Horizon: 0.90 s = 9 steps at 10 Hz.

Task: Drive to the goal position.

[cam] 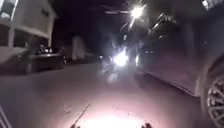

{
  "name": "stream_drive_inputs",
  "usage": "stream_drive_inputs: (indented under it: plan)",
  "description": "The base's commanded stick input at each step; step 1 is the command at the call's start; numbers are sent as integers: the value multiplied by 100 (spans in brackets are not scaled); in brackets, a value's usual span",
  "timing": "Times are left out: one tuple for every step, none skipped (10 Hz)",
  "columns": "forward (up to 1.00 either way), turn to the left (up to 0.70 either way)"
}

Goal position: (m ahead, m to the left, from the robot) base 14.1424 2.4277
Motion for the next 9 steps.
stream_drive_inputs:
  plan:
    - [85, 0]
    - [85, 0]
    - [85, 0]
    - [85, 0]
    - [85, 0]
    - [85, -5]
    - [85, -34]
    - [85, -34]
    - [85, -34]
